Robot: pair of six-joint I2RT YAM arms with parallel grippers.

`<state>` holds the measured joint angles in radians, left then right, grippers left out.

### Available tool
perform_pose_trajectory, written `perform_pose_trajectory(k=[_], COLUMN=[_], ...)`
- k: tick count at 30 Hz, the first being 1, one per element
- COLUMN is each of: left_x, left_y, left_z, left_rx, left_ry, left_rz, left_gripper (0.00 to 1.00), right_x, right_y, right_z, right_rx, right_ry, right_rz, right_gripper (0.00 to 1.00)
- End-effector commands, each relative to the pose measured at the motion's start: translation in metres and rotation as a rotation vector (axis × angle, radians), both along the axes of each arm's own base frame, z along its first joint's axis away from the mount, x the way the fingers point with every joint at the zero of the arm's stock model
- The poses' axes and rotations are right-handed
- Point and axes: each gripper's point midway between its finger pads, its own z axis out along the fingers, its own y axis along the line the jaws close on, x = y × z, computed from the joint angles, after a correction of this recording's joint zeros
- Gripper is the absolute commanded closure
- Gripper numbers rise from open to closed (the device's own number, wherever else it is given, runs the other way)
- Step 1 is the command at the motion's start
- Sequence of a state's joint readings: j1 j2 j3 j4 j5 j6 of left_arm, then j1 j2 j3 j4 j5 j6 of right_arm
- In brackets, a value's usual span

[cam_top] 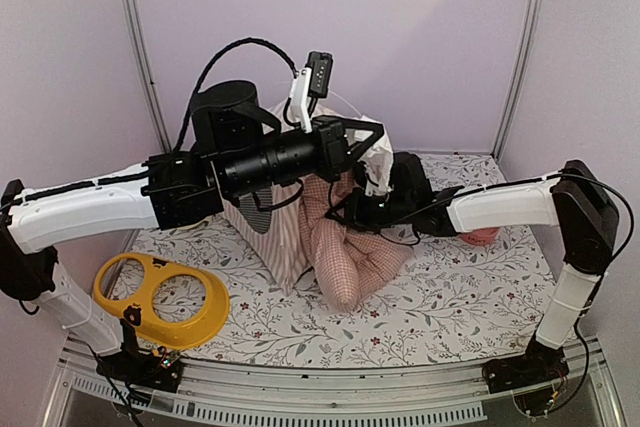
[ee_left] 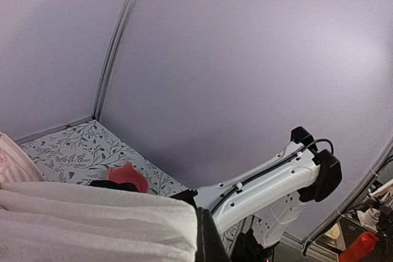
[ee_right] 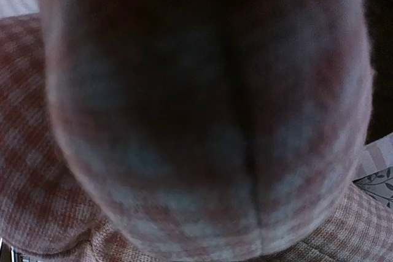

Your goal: Set up the pet tent

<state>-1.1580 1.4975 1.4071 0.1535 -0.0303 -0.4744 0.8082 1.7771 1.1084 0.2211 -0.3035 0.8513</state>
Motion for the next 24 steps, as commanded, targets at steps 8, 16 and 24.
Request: perform_pose_trajectory(k=[8,16,24], left_x=[-0.056,-0.077,-0.095], left_y=[0.007,-0.018,-0.022], left_z=[0.054,0.034,0.036], left_rx=[-0.137,-0.095,-0.128], left_ry=[-0.155,-0.145,-0.133], left_rz=[-0.143,-0.305,-0.418], left_gripper=[1.00,1.00,1.00], right_x=[0.039,0.046,0.080], right_y=[0.003,0.027,0.024], right_z=[-0.030,0.038,0.070], right_rx=[-0.175,0.045,0.132], right_ry=[0.033,-0.077,-0.199], right_rz=[-0.052,-0.017,-0.143], right_gripper=[1.00,1.00,1.00])
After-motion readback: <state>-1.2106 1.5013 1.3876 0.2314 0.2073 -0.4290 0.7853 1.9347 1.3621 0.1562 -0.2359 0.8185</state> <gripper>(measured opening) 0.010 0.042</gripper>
